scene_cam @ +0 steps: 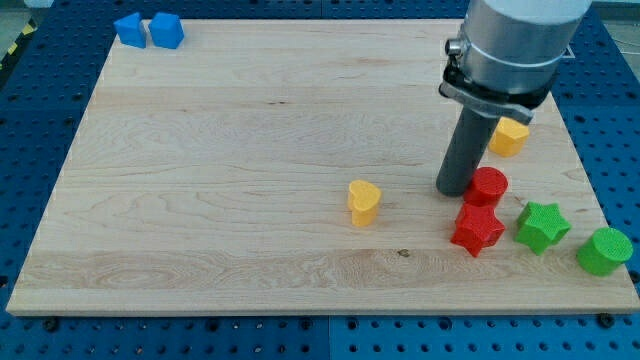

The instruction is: Move the arm to the top of the yellow hexagon

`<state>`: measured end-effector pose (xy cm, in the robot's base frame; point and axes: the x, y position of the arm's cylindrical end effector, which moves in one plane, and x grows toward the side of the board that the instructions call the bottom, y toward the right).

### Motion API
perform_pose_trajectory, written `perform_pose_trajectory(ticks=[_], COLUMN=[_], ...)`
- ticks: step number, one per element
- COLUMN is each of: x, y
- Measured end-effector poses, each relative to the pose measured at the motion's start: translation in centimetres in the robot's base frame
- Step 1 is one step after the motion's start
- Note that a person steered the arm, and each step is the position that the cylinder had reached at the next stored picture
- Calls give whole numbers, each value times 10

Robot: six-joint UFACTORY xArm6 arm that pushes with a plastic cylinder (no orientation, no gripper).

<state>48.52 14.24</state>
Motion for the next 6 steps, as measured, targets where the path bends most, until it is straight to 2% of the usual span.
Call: perform_pose_trajectory(ticks=[2, 4, 6], x=[-76, -128, -135], y=[24, 32, 79])
